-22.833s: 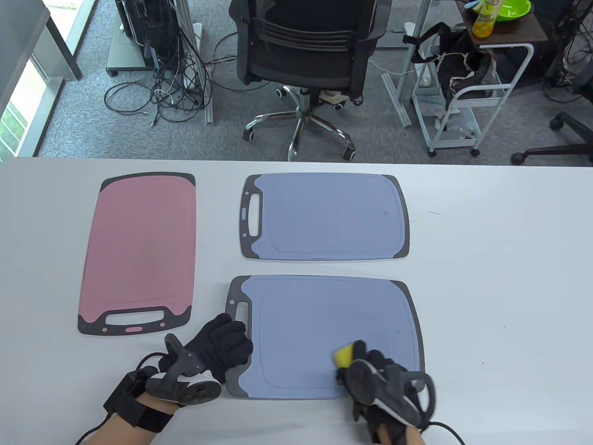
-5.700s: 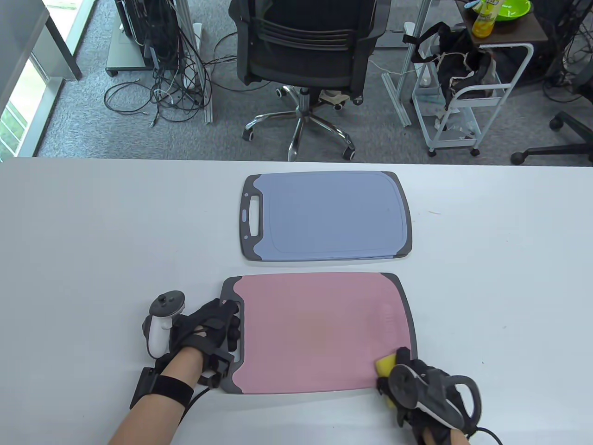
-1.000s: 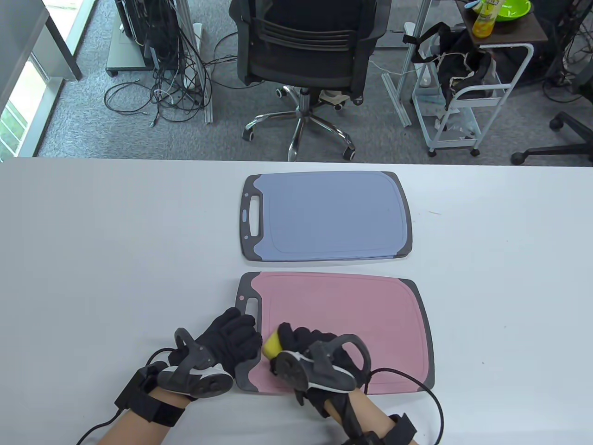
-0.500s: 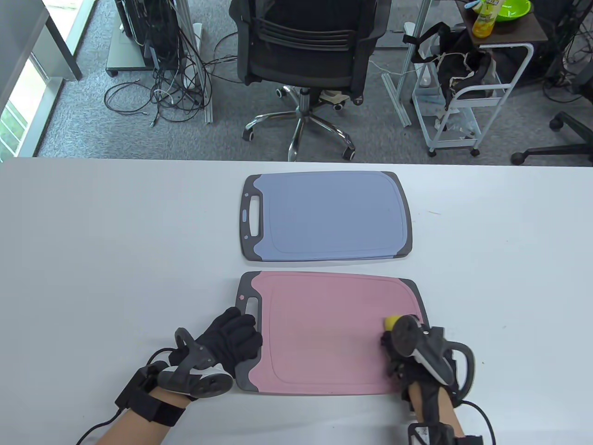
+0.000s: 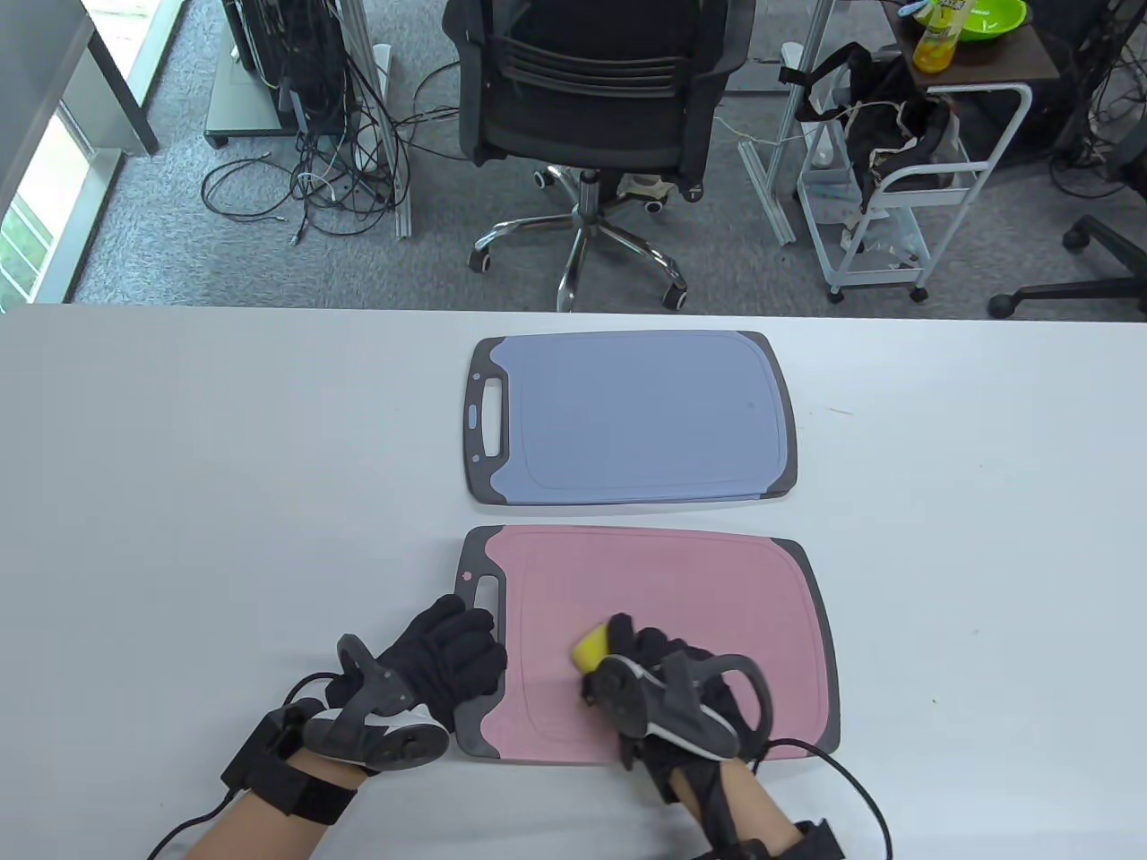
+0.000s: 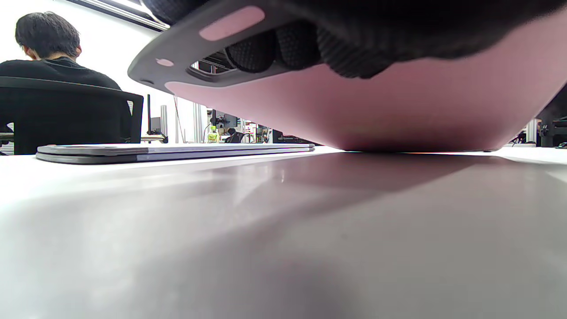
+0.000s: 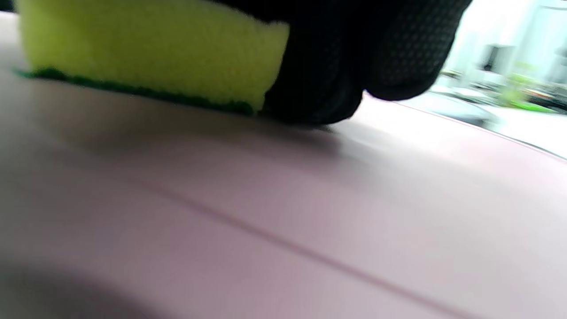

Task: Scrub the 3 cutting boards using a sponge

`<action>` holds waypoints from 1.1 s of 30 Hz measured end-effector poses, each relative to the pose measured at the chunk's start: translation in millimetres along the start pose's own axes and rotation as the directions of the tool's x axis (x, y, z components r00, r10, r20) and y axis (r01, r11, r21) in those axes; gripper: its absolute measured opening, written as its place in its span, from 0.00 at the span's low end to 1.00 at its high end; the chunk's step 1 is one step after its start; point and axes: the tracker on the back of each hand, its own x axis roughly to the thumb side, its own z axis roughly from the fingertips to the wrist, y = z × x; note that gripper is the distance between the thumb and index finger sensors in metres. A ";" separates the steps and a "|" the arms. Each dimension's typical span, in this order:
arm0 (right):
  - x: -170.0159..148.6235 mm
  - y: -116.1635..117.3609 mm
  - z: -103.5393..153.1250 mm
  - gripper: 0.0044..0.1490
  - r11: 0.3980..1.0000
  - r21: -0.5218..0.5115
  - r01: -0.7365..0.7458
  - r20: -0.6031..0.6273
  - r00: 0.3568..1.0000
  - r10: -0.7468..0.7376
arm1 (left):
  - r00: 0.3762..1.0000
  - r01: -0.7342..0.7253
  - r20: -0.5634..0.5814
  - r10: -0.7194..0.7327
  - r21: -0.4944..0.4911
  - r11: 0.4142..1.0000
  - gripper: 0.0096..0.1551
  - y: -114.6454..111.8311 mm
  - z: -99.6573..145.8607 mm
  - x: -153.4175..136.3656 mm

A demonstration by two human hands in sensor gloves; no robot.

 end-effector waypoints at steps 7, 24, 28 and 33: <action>-133.9 27.4 18.3 0.48 0.988 0.065 0.144 -0.489 0.867 -0.094 | 1.000 -0.001 -0.003 0.001 -0.008 1.000 0.25 -0.3 -0.3 -0.1; 89.1 -8.2 12.6 0.48 0.997 -0.057 0.047 0.267 0.963 -0.030 | 1.000 0.000 -0.004 0.000 0.005 1.000 0.25 0.0 0.4 -0.1; -10.5 9.3 7.9 0.48 0.999 -0.030 0.044 -0.052 0.998 -0.045 | 1.000 0.002 -0.004 -0.002 -0.001 1.000 0.25 -0.3 0.0 0.0; -120.6 27.1 24.0 0.48 0.995 0.059 0.084 -0.483 0.874 -0.046 | 1.000 0.000 -0.006 0.000 -0.005 1.000 0.25 -0.5 -0.2 -0.2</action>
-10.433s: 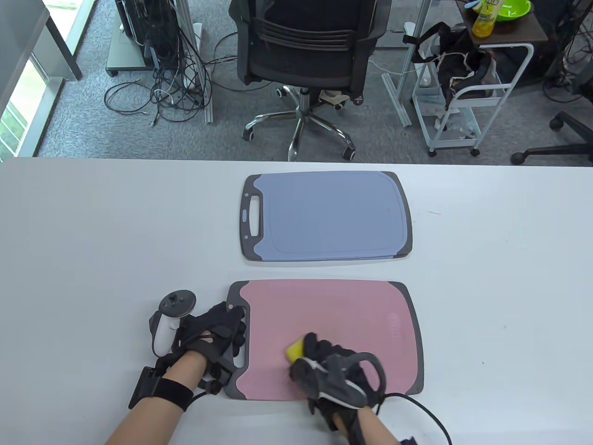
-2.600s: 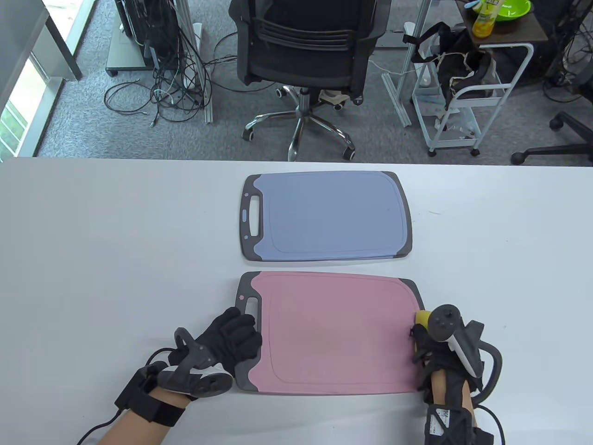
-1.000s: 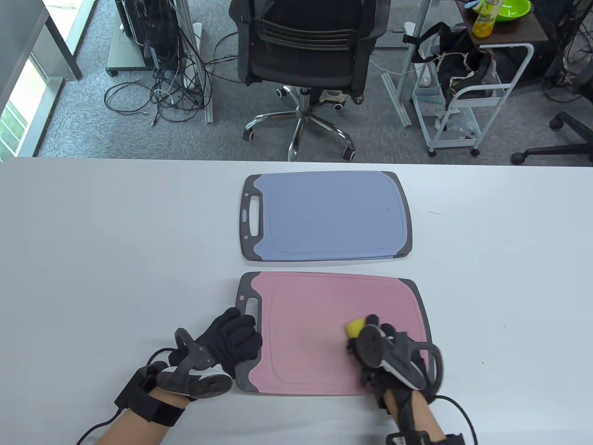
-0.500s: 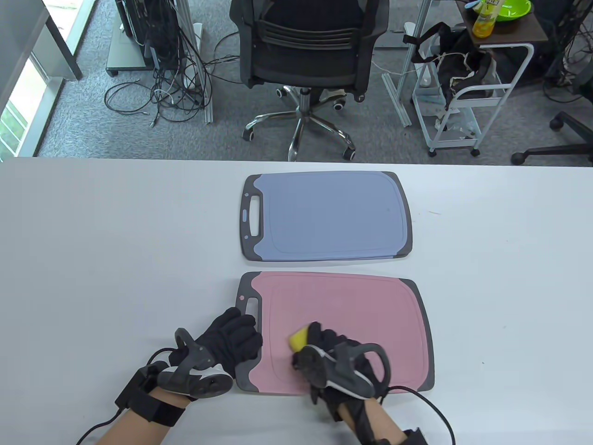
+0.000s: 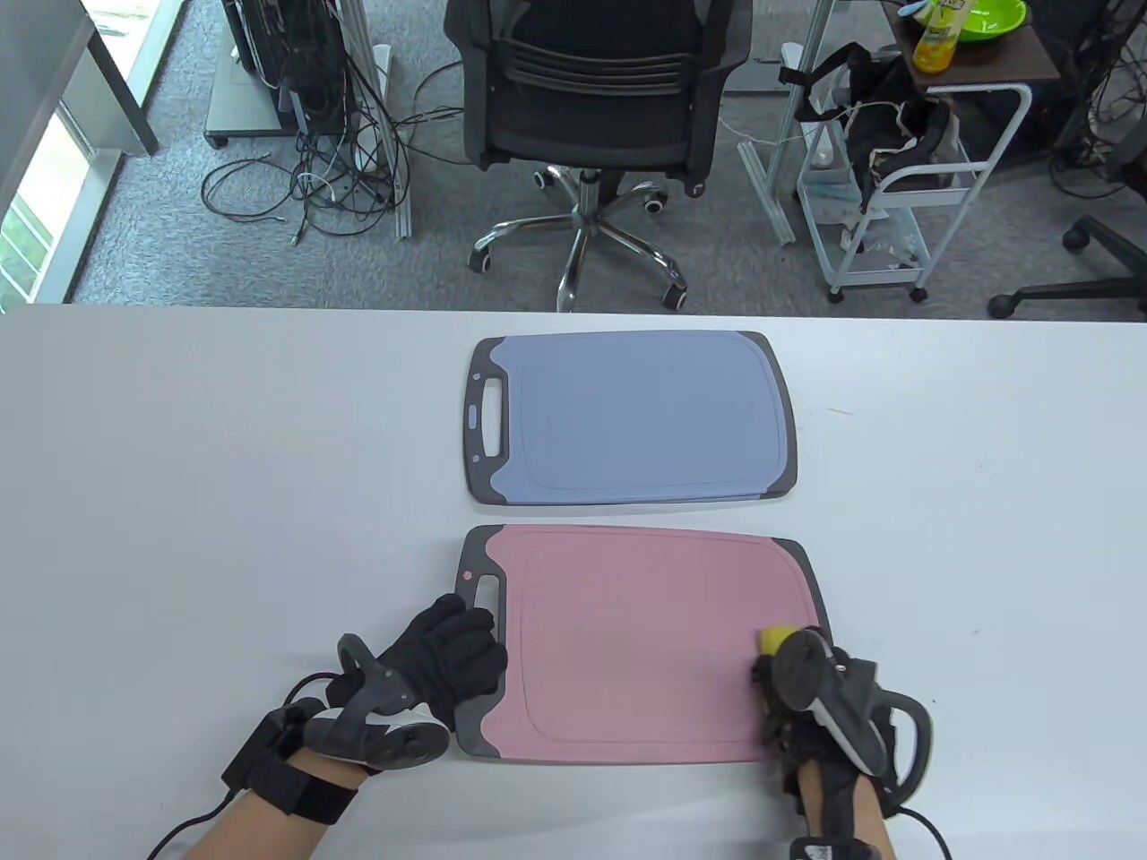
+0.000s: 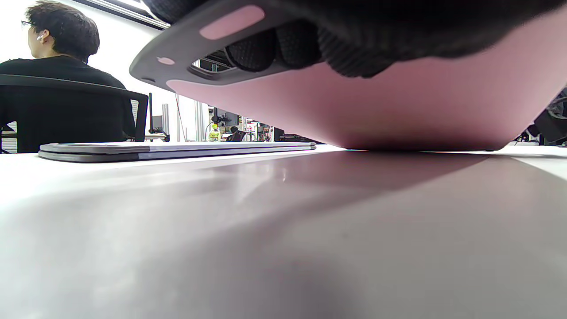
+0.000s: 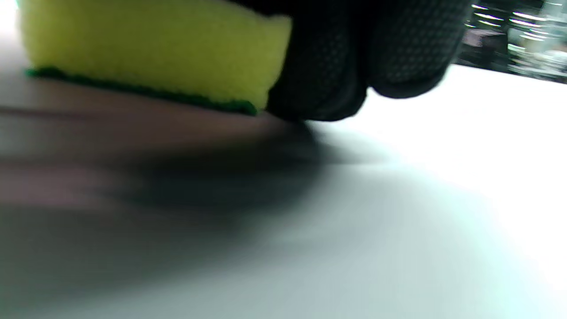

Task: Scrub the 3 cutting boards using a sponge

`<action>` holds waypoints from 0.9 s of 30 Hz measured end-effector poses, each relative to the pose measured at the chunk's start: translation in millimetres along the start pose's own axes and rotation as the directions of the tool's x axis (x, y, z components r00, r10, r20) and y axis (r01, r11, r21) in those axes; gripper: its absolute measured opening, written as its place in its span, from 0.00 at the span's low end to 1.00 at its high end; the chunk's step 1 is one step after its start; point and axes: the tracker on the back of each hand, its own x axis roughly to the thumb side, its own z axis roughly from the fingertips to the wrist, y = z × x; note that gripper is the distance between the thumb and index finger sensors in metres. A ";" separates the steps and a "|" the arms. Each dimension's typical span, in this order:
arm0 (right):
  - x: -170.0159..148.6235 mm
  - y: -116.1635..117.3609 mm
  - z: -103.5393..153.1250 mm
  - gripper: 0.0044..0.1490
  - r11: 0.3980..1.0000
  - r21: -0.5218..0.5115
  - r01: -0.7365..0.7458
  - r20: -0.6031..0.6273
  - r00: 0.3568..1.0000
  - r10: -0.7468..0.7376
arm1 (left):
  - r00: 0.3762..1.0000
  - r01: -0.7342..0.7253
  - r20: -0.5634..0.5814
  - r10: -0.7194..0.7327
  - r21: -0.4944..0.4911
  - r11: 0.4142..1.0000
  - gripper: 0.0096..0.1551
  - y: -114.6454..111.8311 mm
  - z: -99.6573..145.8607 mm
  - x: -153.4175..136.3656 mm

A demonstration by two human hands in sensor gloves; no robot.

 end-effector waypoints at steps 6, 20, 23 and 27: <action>61.7 -6.7 17.7 0.48 0.997 -0.061 -0.053 0.271 0.960 0.068 | 1.000 0.000 -0.001 0.000 0.000 1.000 0.25 -0.4 -0.2 -0.2; 171.5 -14.0 83.9 0.48 0.992 -0.123 -0.040 0.616 0.780 0.108 | 1.000 0.002 -0.002 -0.002 0.009 1.000 0.25 0.0 0.1 -0.6; 91.9 -6.0 44.4 0.48 0.994 -0.095 -0.047 0.365 0.928 0.079 | 1.000 0.002 -0.001 -0.002 0.004 1.000 0.25 0.0 -0.2 -0.6; -2.5 6.3 13.0 0.48 0.999 -0.046 -0.020 0.011 1.000 0.021 | 1.000 0.002 -0.003 -0.002 -0.006 1.000 0.25 -0.4 -0.8 -0.5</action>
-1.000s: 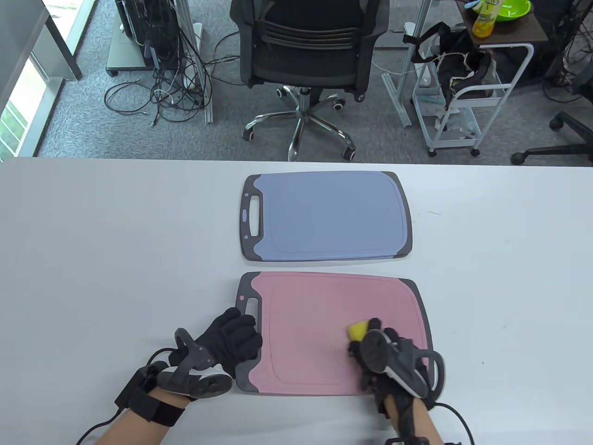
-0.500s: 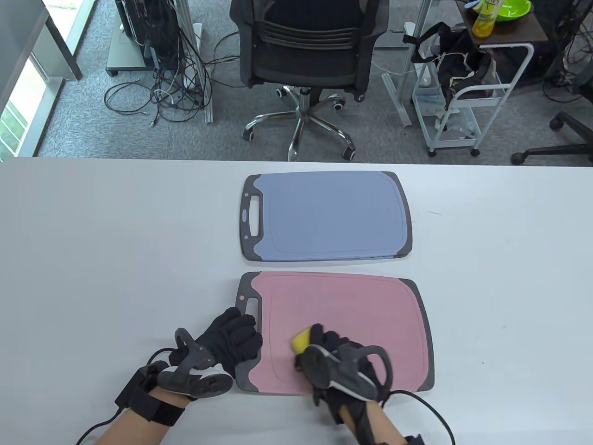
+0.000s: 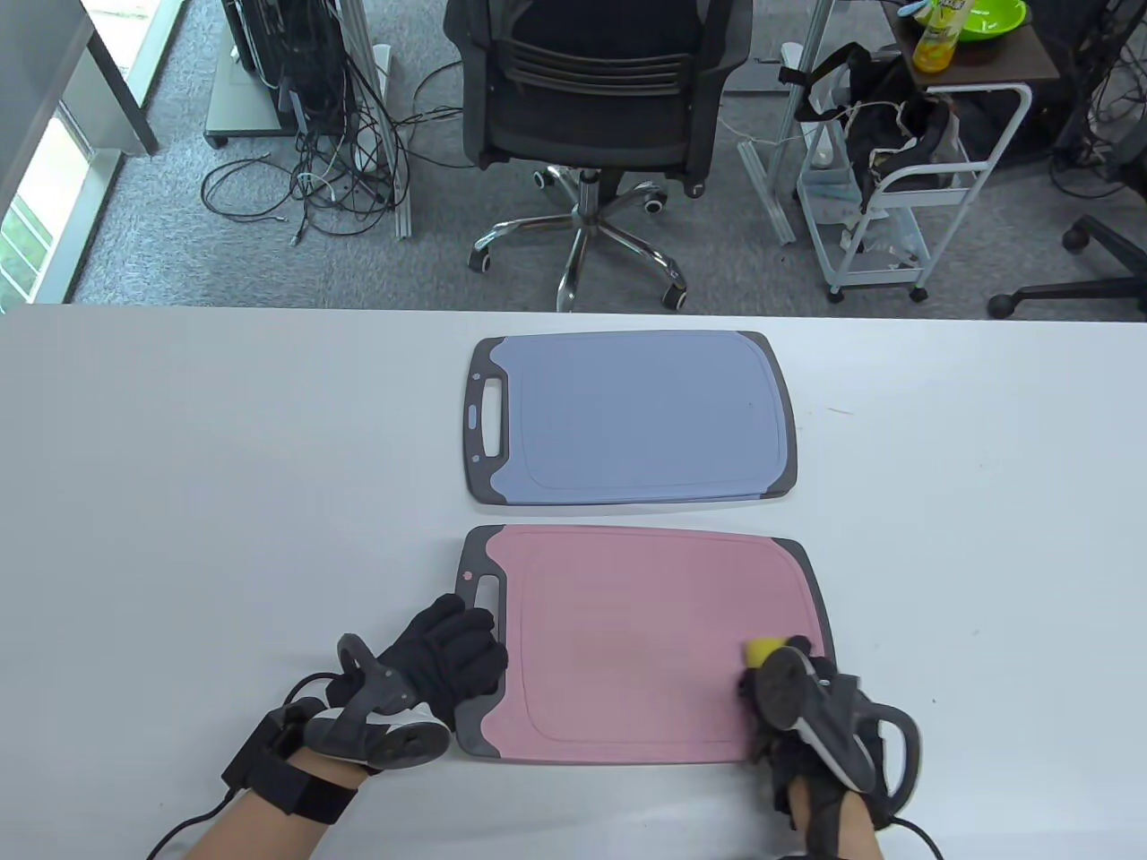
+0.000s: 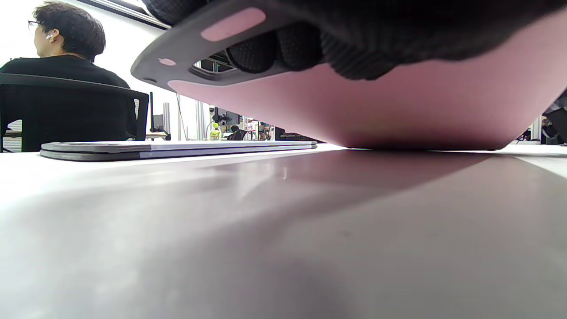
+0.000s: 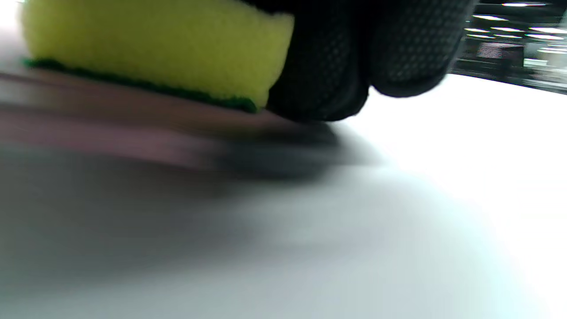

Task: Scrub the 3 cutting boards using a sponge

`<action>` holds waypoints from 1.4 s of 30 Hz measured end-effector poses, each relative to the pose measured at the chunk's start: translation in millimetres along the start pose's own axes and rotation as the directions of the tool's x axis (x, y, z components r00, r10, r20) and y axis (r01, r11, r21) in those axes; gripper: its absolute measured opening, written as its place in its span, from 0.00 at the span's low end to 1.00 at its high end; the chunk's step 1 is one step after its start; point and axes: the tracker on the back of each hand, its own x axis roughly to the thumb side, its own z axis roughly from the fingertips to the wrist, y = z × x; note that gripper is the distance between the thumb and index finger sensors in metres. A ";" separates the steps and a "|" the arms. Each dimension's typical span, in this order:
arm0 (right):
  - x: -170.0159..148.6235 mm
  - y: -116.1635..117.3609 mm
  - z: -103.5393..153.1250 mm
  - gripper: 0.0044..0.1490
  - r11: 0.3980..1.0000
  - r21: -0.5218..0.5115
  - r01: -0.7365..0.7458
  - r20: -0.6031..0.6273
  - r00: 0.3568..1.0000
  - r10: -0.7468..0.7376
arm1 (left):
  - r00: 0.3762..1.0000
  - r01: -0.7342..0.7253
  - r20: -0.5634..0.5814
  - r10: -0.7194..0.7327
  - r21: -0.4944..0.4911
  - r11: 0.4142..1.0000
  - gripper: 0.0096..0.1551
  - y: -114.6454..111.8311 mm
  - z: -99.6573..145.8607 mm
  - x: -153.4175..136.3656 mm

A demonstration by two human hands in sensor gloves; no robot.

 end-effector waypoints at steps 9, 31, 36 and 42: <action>124.4 -21.3 36.3 0.49 0.999 -0.003 0.047 0.471 0.881 -0.040 | 1.000 0.003 -0.003 -0.003 -0.008 1.000 0.25 -0.4 -0.7 0.4; 0.7 0.3 5.9 0.48 0.986 -0.005 0.169 0.062 0.984 -0.169 | 1.000 0.002 -0.010 -0.002 -0.009 1.000 0.25 -0.3 -0.7 0.1; 101.7 -15.7 37.2 0.48 0.999 -0.037 0.016 0.448 0.894 0.003 | 1.000 0.004 -0.006 -0.004 -0.008 1.000 0.25 -0.1 -0.8 0.4; 218.1 -30.2 108.6 0.48 0.988 -0.151 -0.024 0.756 0.642 0.131 | 1.000 0.005 -0.005 -0.005 -0.007 1.000 0.25 -0.1 -1.1 0.5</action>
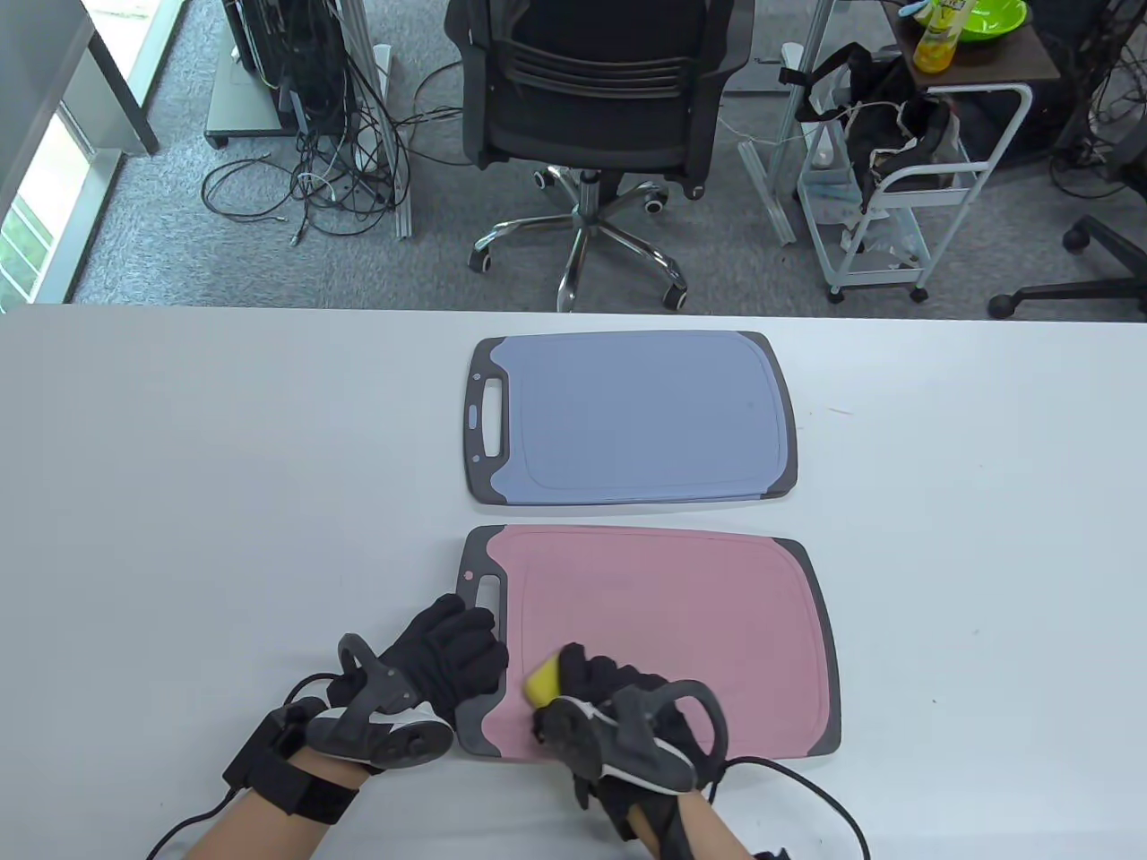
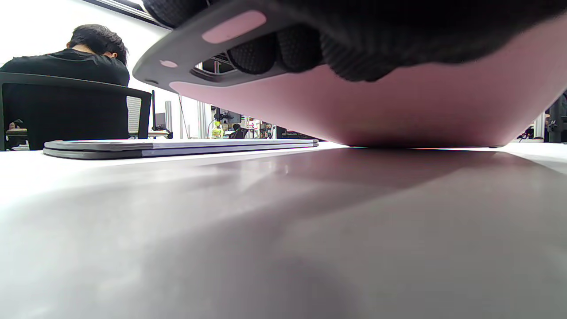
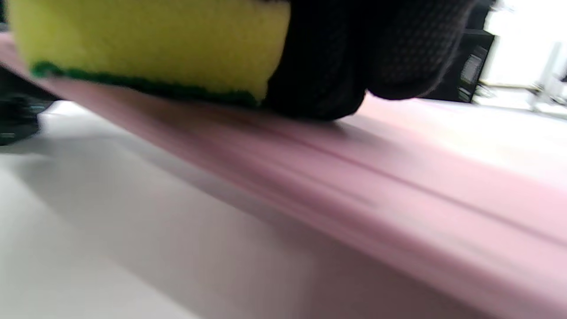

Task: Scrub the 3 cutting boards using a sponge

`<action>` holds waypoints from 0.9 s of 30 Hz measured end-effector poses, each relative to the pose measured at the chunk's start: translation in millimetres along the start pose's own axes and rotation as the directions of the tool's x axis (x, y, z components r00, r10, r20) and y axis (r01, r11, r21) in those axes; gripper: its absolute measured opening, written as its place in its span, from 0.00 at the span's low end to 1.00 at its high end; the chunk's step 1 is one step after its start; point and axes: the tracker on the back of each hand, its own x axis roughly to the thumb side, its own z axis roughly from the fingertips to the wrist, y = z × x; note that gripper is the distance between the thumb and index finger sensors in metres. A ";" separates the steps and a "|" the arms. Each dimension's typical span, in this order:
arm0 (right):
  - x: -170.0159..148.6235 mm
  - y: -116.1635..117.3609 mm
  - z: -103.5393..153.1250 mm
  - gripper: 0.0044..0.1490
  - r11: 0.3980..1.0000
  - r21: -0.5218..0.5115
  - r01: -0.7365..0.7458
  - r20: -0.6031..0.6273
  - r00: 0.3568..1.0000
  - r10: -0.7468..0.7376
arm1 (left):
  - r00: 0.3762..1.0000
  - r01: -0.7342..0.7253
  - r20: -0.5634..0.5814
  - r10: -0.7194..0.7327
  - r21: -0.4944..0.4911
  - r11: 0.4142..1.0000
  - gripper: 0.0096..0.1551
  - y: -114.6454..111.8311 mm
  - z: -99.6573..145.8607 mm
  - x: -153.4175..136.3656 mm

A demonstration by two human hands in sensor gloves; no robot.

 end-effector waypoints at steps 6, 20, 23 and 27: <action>-63.0 13.6 18.0 0.48 0.998 0.045 0.051 -0.214 0.976 -0.040 | 1.000 0.000 0.003 0.000 0.003 1.000 0.25 0.0 0.4 0.5; -164.6 37.5 73.6 0.48 0.992 0.071 0.106 -0.545 0.837 -0.050 | 1.000 -0.004 -0.002 0.003 -0.001 1.000 0.25 -0.3 -0.1 0.4; -88.3 20.4 36.1 0.48 0.990 0.026 0.138 -0.290 0.949 -0.125 | 1.000 -0.001 -0.001 0.001 0.000 1.000 0.25 -0.1 -0.2 0.5; 4.9 0.4 8.5 0.49 1.000 0.012 0.001 0.028 1.000 -0.002 | 1.000 -0.002 0.001 0.002 0.002 1.000 0.25 -0.1 -0.3 0.5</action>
